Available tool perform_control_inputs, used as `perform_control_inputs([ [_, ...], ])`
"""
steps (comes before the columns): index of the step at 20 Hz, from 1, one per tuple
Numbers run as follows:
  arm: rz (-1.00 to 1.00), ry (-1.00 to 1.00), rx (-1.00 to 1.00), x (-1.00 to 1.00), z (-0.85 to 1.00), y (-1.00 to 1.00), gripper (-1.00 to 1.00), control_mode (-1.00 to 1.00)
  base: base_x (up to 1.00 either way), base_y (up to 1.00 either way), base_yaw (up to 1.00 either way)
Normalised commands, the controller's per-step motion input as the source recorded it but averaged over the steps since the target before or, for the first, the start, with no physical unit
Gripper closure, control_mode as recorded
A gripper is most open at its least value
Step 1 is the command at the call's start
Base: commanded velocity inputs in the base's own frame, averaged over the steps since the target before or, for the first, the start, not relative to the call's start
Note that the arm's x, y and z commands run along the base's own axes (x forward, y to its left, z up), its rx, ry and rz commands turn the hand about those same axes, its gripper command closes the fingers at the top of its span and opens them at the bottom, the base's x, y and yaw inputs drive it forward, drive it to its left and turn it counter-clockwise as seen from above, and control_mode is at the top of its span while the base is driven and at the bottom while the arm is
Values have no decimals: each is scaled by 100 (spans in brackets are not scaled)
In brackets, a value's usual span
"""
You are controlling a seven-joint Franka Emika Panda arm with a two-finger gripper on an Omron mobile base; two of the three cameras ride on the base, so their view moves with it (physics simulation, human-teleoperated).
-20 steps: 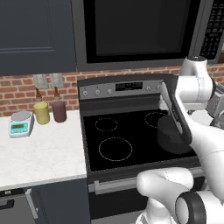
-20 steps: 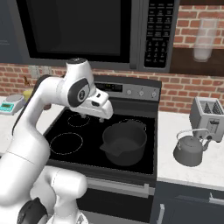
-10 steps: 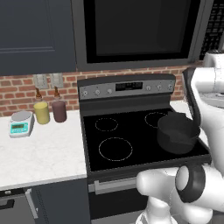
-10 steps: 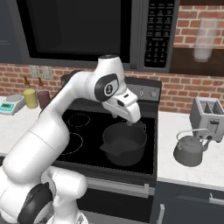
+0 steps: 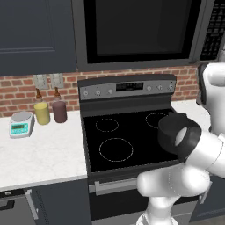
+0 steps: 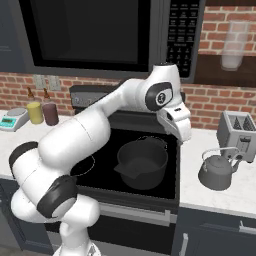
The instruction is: Pick the kettle from the counter and place it on a stove burner. Then turn the burner on.
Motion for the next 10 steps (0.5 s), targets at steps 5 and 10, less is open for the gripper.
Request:
perform_control_inputs([
  [5, -15, 0, 5, 35, -60, -56, -100, -100, 0, 0, 0],
  [10, -5, 0, 0, 51, -54, -33, -100, -100, 0, 0, 0],
])
